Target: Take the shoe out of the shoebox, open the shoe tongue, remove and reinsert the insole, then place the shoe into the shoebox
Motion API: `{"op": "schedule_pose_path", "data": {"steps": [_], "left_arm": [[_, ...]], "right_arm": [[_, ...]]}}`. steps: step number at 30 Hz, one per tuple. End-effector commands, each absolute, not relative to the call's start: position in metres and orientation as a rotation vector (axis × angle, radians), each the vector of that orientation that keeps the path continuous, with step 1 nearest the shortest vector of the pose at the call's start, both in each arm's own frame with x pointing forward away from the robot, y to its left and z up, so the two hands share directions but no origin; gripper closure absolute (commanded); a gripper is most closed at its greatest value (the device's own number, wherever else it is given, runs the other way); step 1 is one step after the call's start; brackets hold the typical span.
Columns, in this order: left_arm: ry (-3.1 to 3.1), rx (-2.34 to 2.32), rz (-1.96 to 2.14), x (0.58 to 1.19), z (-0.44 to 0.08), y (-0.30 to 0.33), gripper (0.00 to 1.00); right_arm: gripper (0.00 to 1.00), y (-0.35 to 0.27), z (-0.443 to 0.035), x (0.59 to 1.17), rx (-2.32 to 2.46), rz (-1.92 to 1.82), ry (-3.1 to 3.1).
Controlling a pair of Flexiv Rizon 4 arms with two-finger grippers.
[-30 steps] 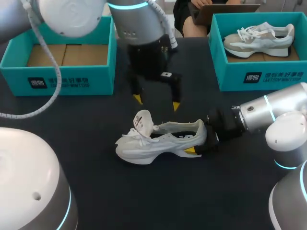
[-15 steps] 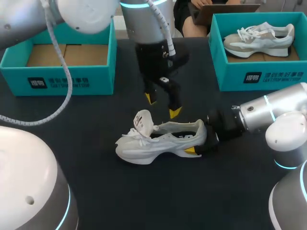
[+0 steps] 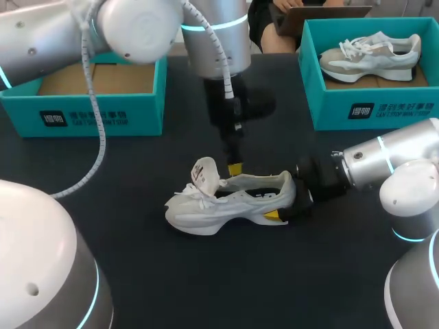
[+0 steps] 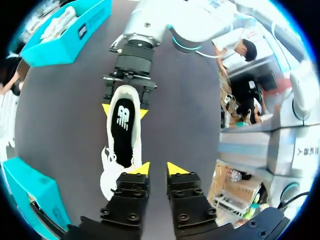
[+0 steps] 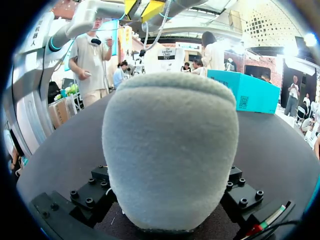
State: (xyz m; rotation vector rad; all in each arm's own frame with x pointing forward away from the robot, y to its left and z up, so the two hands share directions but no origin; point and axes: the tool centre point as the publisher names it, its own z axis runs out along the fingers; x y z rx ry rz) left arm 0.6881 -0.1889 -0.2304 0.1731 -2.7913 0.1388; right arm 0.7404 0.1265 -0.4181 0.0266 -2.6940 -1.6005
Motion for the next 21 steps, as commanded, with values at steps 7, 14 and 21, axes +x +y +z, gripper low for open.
{"op": "schedule_pose_path", "data": {"steps": [7, 14, 21], "left_arm": [[-2.683, -0.307, 0.147, 0.694, -0.231, -0.192, 1.00], [-2.683, -0.307, 0.147, 0.694, -0.231, -0.192, 1.00], [-2.662, -0.301, 0.172, 0.700, -0.258, -0.200, 1.00]], "right_arm": [[1.00, 0.129, -0.425, 0.742, 0.025, -1.596, -2.697], [1.00, 0.129, -0.425, 0.742, 0.025, -1.596, -2.697], [1.00, 0.129, -0.425, 0.742, 0.025, -1.596, -2.697]]}}
